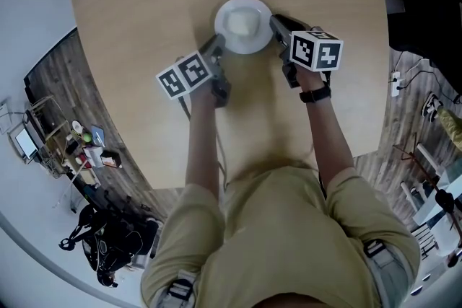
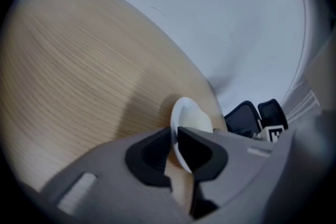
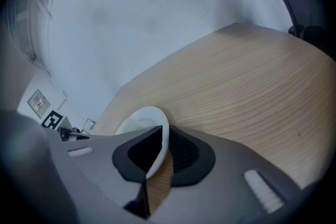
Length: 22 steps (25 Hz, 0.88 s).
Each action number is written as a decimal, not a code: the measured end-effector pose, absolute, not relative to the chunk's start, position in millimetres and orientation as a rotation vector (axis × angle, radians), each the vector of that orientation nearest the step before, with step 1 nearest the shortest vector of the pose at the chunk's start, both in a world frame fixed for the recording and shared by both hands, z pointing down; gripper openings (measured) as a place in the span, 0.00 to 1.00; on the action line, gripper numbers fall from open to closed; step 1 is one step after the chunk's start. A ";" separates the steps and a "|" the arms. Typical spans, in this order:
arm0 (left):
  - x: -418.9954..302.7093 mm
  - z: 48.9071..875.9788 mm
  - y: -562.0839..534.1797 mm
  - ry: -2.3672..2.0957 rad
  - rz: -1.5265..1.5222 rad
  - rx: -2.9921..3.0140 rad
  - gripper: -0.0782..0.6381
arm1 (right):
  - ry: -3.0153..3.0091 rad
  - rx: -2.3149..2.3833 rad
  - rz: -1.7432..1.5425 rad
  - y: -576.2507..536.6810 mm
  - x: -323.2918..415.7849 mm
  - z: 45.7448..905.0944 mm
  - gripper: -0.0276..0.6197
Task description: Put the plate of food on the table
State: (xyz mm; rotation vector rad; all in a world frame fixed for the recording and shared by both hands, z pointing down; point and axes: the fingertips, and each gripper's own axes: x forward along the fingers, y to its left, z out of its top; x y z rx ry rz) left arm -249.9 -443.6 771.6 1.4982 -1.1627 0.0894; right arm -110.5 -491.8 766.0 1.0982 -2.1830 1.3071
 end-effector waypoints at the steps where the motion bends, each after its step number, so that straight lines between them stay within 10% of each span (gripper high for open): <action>1: -250.6 772.9 -442.5 -1.166 0.099 1.492 0.17 | -2.189 1.098 1.283 -492.7 -110.8 764.4 0.10; 22: -240.0 759.4 -418.4 -1.284 0.258 1.591 0.40 | -2.217 1.113 1.203 -458.9 -89.8 745.2 0.10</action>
